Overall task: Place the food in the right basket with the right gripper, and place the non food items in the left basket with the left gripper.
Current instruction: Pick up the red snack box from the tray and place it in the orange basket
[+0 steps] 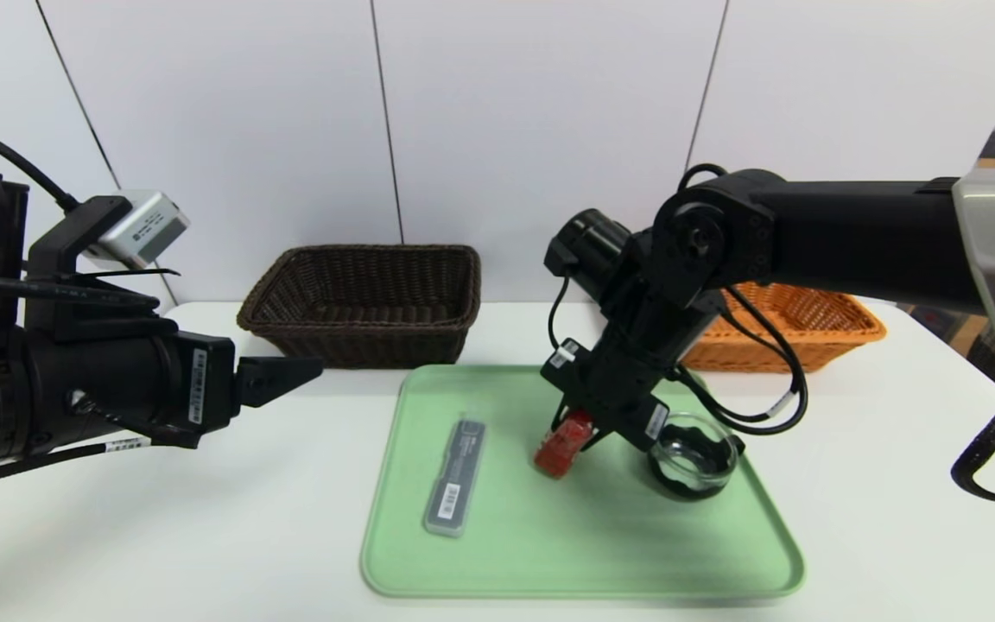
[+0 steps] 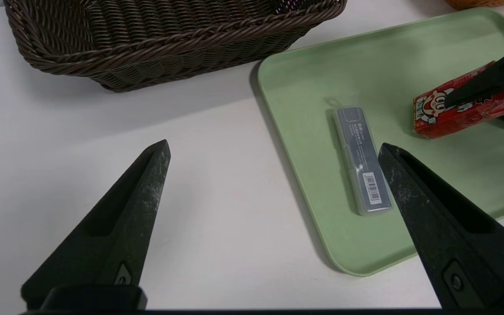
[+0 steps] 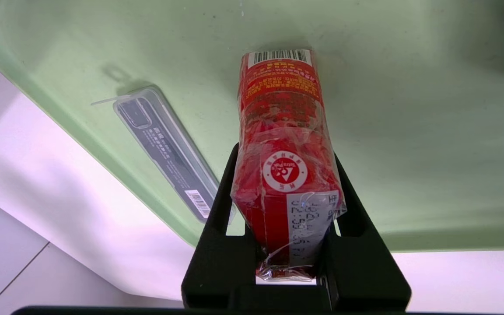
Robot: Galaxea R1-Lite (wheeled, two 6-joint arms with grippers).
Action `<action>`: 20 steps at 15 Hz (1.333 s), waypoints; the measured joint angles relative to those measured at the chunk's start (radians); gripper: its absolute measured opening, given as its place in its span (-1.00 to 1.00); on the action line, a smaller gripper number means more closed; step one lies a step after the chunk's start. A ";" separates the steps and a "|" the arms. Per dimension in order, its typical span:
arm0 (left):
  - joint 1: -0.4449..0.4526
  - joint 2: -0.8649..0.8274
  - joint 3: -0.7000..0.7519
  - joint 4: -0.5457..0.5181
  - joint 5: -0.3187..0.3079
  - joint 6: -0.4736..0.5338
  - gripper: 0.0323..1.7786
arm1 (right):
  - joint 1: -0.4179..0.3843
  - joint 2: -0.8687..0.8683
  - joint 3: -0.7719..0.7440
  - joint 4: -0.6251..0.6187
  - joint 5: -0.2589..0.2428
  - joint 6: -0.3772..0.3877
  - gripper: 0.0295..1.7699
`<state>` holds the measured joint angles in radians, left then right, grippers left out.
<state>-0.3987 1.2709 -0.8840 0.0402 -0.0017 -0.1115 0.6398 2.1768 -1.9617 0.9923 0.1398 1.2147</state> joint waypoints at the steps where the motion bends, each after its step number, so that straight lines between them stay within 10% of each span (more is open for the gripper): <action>1: 0.000 -0.001 0.000 0.000 0.000 0.000 0.90 | 0.000 0.000 0.000 0.003 0.000 -0.006 -0.61; 8: 0.001 -0.017 0.007 0.003 0.015 -0.006 0.90 | -0.032 -0.136 0.000 -0.049 -0.011 -0.066 -0.61; 14: 0.000 -0.024 0.011 0.004 0.024 -0.006 0.90 | -0.333 -0.318 0.000 -0.354 -0.046 -0.113 -0.61; 20: 0.000 -0.025 0.010 0.003 0.025 -0.006 0.90 | -0.570 -0.267 0.003 -0.403 -0.009 -0.128 -0.61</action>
<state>-0.3991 1.2460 -0.8740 0.0432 0.0230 -0.1172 0.0700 1.9094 -1.9589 0.5898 0.1309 1.0868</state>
